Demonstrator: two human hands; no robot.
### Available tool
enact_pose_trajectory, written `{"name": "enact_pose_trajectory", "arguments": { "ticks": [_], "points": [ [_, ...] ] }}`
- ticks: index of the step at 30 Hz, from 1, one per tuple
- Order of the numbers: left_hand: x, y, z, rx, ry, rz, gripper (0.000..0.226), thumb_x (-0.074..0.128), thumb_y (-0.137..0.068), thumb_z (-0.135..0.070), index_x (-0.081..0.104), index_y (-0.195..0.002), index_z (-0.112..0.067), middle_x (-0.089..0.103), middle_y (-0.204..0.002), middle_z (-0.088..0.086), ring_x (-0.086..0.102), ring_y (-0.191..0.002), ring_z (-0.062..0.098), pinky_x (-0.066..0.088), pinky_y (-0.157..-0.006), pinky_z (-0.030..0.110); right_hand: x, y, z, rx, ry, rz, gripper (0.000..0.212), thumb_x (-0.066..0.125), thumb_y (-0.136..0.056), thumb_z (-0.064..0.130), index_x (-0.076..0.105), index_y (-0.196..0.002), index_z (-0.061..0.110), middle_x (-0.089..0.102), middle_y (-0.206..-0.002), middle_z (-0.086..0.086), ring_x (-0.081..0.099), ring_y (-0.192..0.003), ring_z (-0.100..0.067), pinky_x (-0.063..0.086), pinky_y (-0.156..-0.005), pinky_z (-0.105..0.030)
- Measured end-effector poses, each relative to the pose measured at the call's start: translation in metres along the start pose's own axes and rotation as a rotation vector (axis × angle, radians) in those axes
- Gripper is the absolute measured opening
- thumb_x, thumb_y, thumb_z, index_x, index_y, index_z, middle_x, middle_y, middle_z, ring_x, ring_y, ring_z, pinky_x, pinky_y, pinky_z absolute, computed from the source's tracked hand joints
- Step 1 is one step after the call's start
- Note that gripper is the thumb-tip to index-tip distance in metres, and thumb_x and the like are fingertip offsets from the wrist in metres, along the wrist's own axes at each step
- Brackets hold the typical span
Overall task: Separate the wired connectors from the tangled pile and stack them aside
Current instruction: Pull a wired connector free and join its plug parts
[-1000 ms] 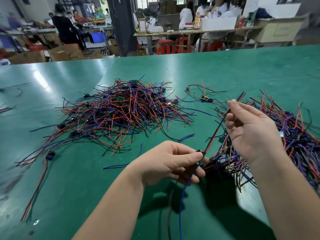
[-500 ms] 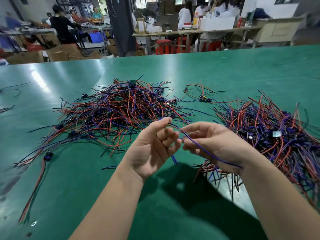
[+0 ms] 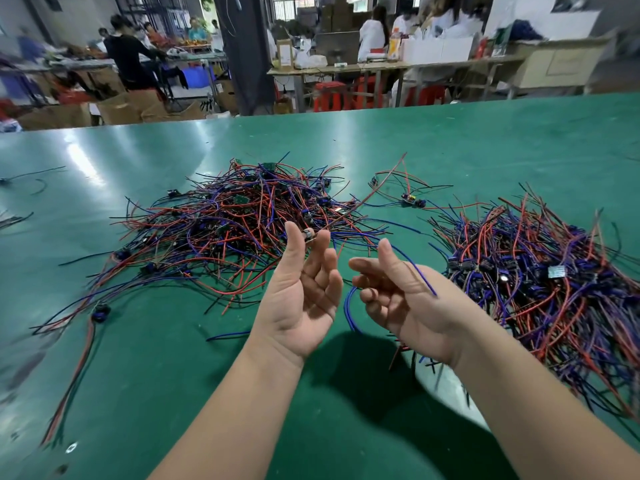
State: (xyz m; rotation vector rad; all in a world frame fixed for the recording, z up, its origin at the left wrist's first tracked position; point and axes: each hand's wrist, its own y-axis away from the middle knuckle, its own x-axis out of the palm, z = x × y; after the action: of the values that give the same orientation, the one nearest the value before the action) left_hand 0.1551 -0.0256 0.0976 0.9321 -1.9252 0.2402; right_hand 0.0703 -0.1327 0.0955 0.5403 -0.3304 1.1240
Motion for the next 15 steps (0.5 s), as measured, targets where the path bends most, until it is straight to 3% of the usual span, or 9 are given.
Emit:
{"name": "enact_pose_trajectory", "arguments": {
  "ticks": [3,6,9,12,13,15],
  "points": [
    [-0.001,-0.002,0.006,0.108,-0.136,0.027,0.048,0.076,-0.047,-0.05,0.056,-0.082,-0.023,0.067,-0.067,-0.01,0.055,-0.046,0.0,0.043,-0.041,0.014,0.008,-0.002,-0.002,-0.056,-0.198,-0.031,0.041,0.063,-0.062,0.05,0.078,-0.073,0.013,0.063,-0.063,0.0,0.054,-0.049,-0.005,0.046,-0.046,-0.014],
    [-0.004,-0.002,0.016,0.192,-0.264,0.085,0.062,0.091,-0.029,-0.053,0.062,-0.075,-0.023,0.066,-0.069,-0.007,0.051,-0.045,0.001,0.042,-0.041,0.014,0.008,-0.002,0.004,-0.12,-0.284,-0.071,0.034,0.064,-0.064,0.042,0.076,-0.076,0.012,0.063,-0.062,0.0,0.055,-0.048,-0.005,0.048,-0.047,-0.013],
    [-0.003,0.0,0.025,0.266,-0.362,0.092,0.046,0.09,-0.034,-0.051,0.067,-0.064,-0.025,0.069,-0.071,-0.004,0.053,-0.046,0.002,0.043,-0.043,0.014,0.004,0.0,0.006,-0.16,-0.197,-0.091,0.02,0.067,-0.066,0.024,0.07,-0.076,0.007,0.066,-0.064,-0.004,0.059,-0.05,-0.006,0.05,-0.051,-0.013],
    [0.001,0.002,0.031,0.338,-0.343,0.013,0.026,0.079,-0.051,-0.039,0.066,-0.066,-0.022,0.071,-0.071,-0.001,0.054,-0.044,0.004,0.043,-0.042,0.014,0.001,0.0,0.005,-0.147,-0.16,-0.148,0.011,0.065,-0.076,-0.001,0.058,-0.081,0.006,0.066,-0.064,-0.009,0.061,-0.05,-0.012,0.05,-0.049,-0.016],
    [0.002,0.002,0.031,0.35,-0.328,-0.01,0.023,0.076,-0.054,-0.035,0.065,-0.068,-0.02,0.071,-0.071,-0.001,0.054,-0.044,0.004,0.043,-0.043,0.014,0.001,0.0,0.005,-0.116,-0.129,-0.143,0.012,0.064,-0.077,-0.003,0.058,-0.082,0.006,0.065,-0.064,-0.009,0.062,-0.051,-0.013,0.05,-0.048,-0.016],
    [0.002,0.001,0.031,0.387,-0.355,-0.017,0.019,0.076,-0.055,-0.033,0.066,-0.067,-0.021,0.07,-0.068,-0.002,0.055,-0.045,0.005,0.044,-0.044,0.014,0.002,0.0,0.004,-0.077,-0.057,-0.059,0.01,0.07,-0.072,0.011,0.067,-0.081,0.008,0.065,-0.065,-0.006,0.059,-0.053,-0.01,0.047,-0.049,-0.014]
  ]
}}
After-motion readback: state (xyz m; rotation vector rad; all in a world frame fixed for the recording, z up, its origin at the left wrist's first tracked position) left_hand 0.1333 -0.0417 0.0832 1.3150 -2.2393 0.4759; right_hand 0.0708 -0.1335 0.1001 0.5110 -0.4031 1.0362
